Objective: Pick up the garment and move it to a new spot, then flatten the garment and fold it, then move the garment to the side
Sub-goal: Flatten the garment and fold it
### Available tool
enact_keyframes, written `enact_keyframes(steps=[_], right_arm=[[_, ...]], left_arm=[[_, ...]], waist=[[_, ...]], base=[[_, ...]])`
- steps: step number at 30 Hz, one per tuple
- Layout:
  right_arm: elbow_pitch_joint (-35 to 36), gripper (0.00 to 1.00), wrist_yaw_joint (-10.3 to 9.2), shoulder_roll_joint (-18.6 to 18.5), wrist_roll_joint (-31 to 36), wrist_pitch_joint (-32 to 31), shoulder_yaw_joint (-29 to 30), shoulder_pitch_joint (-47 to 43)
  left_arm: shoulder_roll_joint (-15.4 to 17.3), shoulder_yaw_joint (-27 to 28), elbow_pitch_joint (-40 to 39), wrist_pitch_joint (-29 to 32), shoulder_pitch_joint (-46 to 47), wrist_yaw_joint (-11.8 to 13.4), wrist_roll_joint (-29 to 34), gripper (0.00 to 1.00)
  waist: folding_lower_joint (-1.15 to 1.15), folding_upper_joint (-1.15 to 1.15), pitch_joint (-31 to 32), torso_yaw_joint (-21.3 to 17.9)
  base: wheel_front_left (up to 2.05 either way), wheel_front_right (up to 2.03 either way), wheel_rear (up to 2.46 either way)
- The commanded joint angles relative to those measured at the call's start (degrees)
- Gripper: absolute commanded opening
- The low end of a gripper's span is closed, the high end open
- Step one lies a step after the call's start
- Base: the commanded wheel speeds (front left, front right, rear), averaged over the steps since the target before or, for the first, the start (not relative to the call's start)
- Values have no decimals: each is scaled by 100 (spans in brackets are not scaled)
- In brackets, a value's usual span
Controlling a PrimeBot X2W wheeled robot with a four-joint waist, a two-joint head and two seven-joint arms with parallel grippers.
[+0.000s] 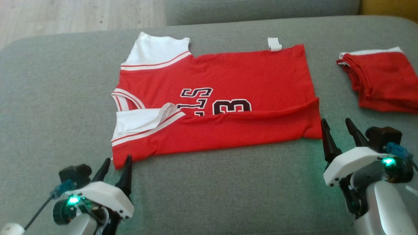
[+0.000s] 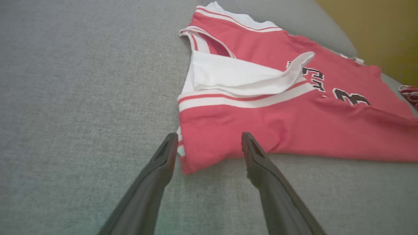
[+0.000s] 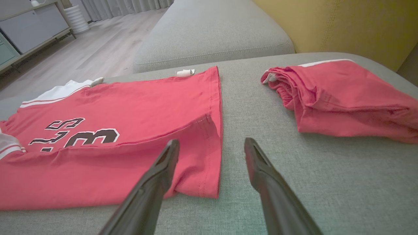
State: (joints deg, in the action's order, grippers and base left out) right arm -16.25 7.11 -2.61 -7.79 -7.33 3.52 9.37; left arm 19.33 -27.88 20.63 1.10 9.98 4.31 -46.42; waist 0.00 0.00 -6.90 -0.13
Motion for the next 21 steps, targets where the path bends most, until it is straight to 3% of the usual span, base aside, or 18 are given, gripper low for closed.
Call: enact_keyframes(steps=[1, 10, 11, 12, 13, 14, 21], right_arm=[[242, 100, 37, -27, -43, -29, -171, 133], [78, 100, 37, -27, -95, -128, -216, 303], [11, 100, 37, -27, -100, -139, -212, 337], [-67, 100, 37, -27, -108, -156, -209, 374], [-153, 100, 37, -27, -135, -166, -209, 415], [-259, 100, 37, -27, -158, -181, -210, 455], [-1240, 100, 37, -27, -259, -210, -219, 807]], left_arm=[[89, 266, -45, -29, 356, 29, -34, 100], [-70, 245, 641, 225, 617, -30, -228, 100], [-83, 229, 678, 246, 633, -46, -235, 77], [-95, 213, 705, 253, 649, -62, -237, 42], [-109, 197, 724, 252, 664, -85, -237, 24], [-124, 181, 738, 249, 678, -106, -237, 0], [-176, 87, 720, 149, 722, -203, -185, 0]], waist=[[0, 0, -76, -61], [0, 0, -247, -113], [0, 0, -259, -110], [0, 0, -268, -105], [0, 0, -274, -96], [0, 0, -278, -83], [0, 0, -259, 30]], base=[[0, 0, 0], [0, 0, 0], [0, 0, 0], [0, 0, 0], [0, 0, 0], [0, 0, 0], [0, 0, 0]])
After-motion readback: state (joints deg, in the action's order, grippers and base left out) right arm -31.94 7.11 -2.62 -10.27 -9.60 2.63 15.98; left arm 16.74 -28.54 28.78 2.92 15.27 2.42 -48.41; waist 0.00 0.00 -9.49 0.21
